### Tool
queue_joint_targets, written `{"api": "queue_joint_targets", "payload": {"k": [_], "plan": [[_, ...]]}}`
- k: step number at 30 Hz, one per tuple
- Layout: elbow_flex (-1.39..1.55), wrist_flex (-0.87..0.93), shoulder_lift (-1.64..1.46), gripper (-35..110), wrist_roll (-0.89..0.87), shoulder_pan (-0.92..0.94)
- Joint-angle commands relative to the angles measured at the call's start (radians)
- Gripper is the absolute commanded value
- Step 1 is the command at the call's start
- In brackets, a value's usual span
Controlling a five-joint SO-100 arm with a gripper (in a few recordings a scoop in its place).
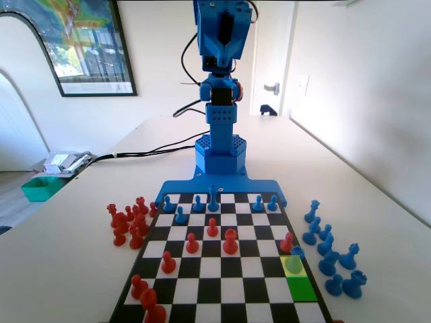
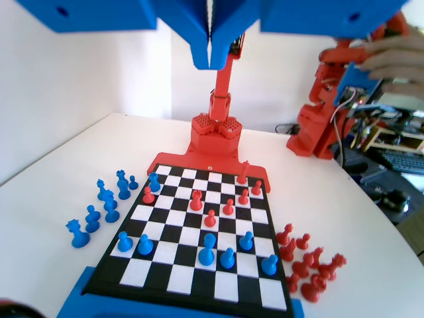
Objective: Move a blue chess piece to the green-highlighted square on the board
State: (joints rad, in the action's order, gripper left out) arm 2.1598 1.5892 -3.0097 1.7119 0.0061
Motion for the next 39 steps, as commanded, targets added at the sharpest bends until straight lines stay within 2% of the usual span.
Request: {"api": "queue_joint_targets", "payload": {"k": [1, 11, 19, 30, 39], "plan": [[-0.114, -0.008, 0.106, 1, -0.011, -0.031], [-0.304, -0.015, 0.439, 1, -0.032, -0.025], [-0.407, -0.037, 0.755, 1, -0.129, -0.017], [-0.502, -0.169, 1.098, 1, -0.281, -0.029], [-0.502, -0.308, 1.284, 3, -0.471, -0.097]]}}
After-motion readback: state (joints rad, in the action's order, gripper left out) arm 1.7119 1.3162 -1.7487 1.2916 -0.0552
